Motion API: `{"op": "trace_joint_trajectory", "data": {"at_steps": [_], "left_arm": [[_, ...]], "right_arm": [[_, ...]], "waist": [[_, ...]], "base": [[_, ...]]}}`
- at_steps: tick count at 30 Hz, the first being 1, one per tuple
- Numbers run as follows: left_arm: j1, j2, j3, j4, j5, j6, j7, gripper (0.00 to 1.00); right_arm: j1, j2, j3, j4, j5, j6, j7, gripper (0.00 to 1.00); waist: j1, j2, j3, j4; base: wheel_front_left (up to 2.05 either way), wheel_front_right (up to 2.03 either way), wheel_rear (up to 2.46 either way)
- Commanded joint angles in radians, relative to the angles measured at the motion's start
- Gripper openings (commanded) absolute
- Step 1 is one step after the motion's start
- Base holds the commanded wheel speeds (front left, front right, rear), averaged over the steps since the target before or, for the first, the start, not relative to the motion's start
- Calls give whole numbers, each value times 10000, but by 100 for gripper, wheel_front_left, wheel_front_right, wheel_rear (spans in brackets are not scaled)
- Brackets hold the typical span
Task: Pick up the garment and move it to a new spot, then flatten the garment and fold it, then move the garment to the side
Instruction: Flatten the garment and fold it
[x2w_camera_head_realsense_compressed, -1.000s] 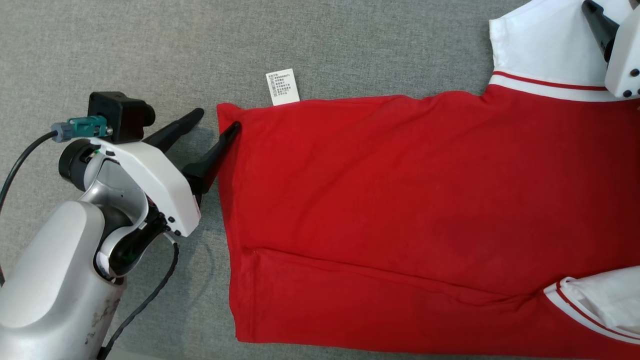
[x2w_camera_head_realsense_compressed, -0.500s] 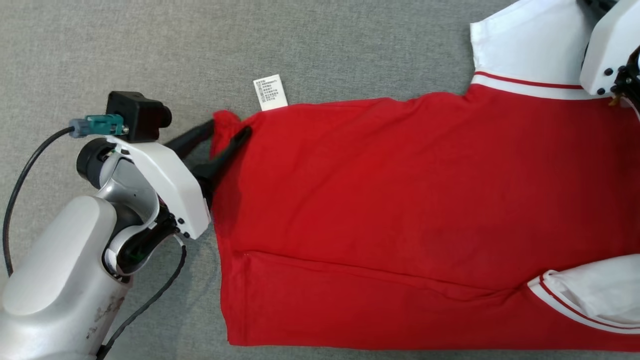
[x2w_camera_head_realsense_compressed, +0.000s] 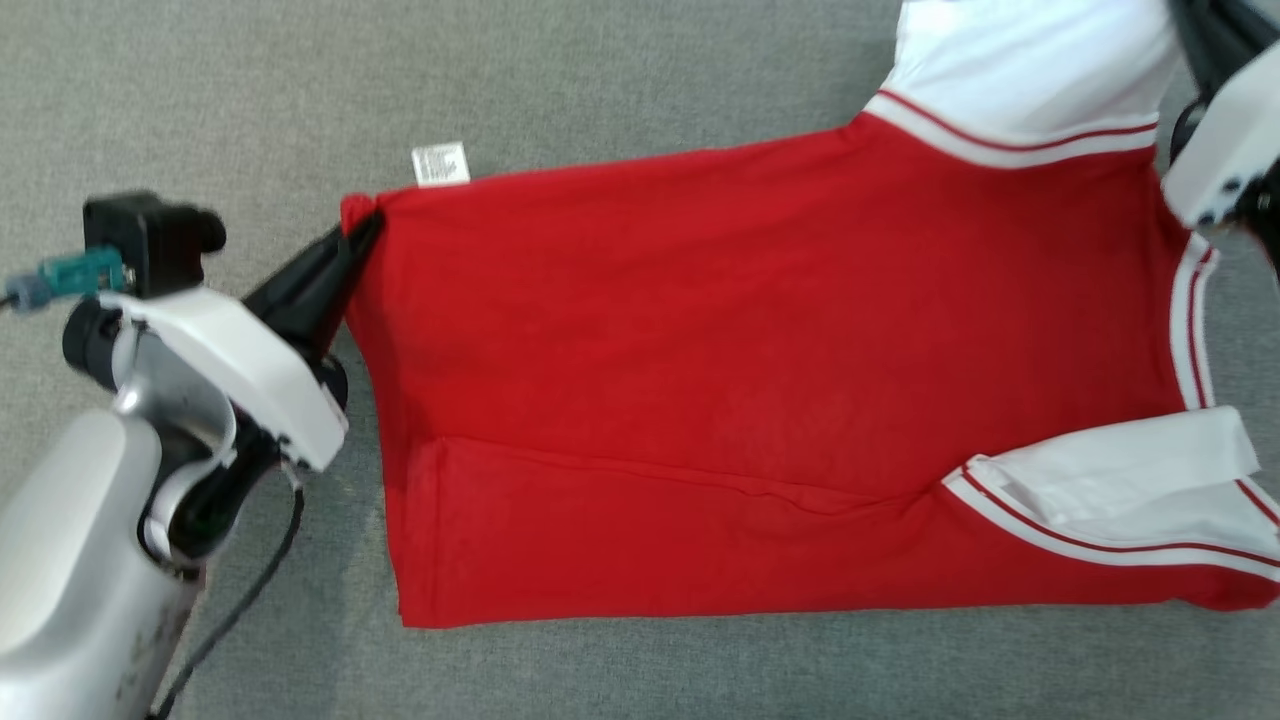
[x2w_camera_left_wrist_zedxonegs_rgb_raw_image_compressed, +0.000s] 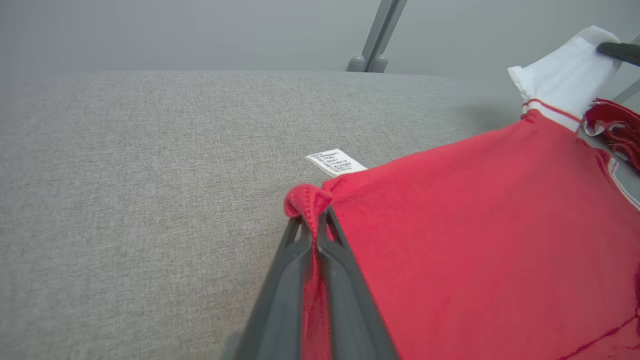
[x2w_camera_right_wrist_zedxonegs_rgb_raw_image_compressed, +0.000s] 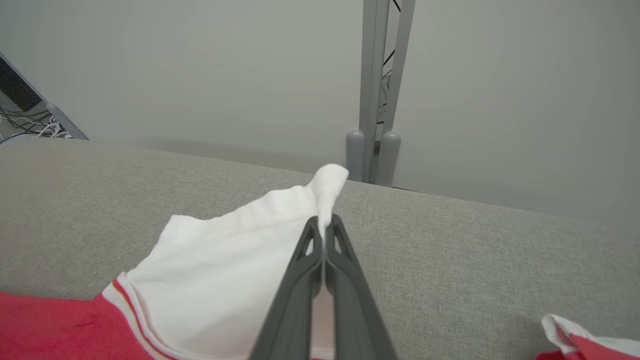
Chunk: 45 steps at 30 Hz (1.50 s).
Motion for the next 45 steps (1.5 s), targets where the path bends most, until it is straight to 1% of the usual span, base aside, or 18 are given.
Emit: {"op": "trace_joint_trajectory", "data": {"at_steps": [1,4,7,9,12,13,15,18,21,22,23,24,27,30,31,35,39,45], "left_arm": [[442,153,81,-209,-27,111,-160,0],[1404,296,227,-991,-170,292,-489,0],[2668,465,487,-2048,-394,635,-820,0],[3493,498,677,-2733,-629,908,-1001,0],[4707,455,853,-3220,-1004,1284,-1141,0],[5001,398,861,-3237,-1129,1334,-1169,0],[5228,362,820,-3175,-1235,1370,-1163,0],[5604,258,682,-2786,-1294,1330,-1238,0],[5679,100,587,-2406,-1323,1276,-1339,0],[5660,69,595,-2290,-1282,1320,-1400,31],[5646,43,592,-2218,-1230,1356,-1450,86],[5647,50,595,-2184,-1162,1358,-1542,100],[5800,229,832,-2236,-529,1629,-2282,100],[6087,173,1257,-2555,332,2264,-3672,100],[6351,48,1542,-2817,951,2734,-4328,100],[6751,-516,1781,-3062,2033,3241,-4645,100],[6743,-1501,2070,-3236,3168,3241,-4655,100],[6609,-2827,2823,-3024,4372,2364,-4662,100]], "right_arm": [[619,-203,-20,-458,271,-1,-172,0],[2157,-402,-280,-1710,766,1,-324,0],[4010,-379,-841,-3144,1092,1,-300,0],[5265,-212,-1405,-4011,1150,1,-319,0],[6981,501,-1891,-4900,1231,2,-348,0],[7396,764,-1956,-5043,1274,2,-349,0],[7717,946,-2016,-5114,1253,2,-395,0],[8268,1409,-1821,-4894,1025,2,-545,0],[8390,1543,-1694,-4513,743,2,-671,0],[8375,1533,-1665,-4382,642,2,-699,16],[8355,1485,-1608,-4334,572,2,-711,53],[8338,1433,-1587,-4298,518,2,-743,100],[8324,1255,-1730,-4368,369,2,-726,100],[8247,1306,-2081,-4735,312,2,-532,100],[8081,1268,-2323,-4943,287,2,-291,100],[7788,1214,-2413,-4750,63,2,571,100],[7391,974,-2334,-4109,-213,2,1400,100],[6827,568,-2243,-3050,-519,1,2290,100]], "waist": [[0,0,-452,-269],[0,0,-846,-440],[0,0,-1191,-619],[0,0,-1359,-698],[0,0,-1618,-830],[0,0,-1671,-875],[0,0,-1712,-911],[0,0,-1837,-1038],[0,0,-1951,-1089],[0,0,-1992,-1097],[0,0,-2026,-1104],[0,0,-2058,-1111],[0,0,-2155,-1137],[0,0,-2194,-1163],[0,0,-2177,-1149],[0,0,-1944,-919],[0,0,-1604,-521],[0,0,-1227,30]], "base": [[0,0,0],[0,0,0],[0,0,0],[0,0,0],[0,0,0],[0,0,0],[0,0,0],[0,0,0],[0,0,0],[0,0,0],[0,0,0],[0,0,0],[0,0,0],[0,0,0],[0,0,0],[0,0,0],[0,0,0],[0,0,0]]}}
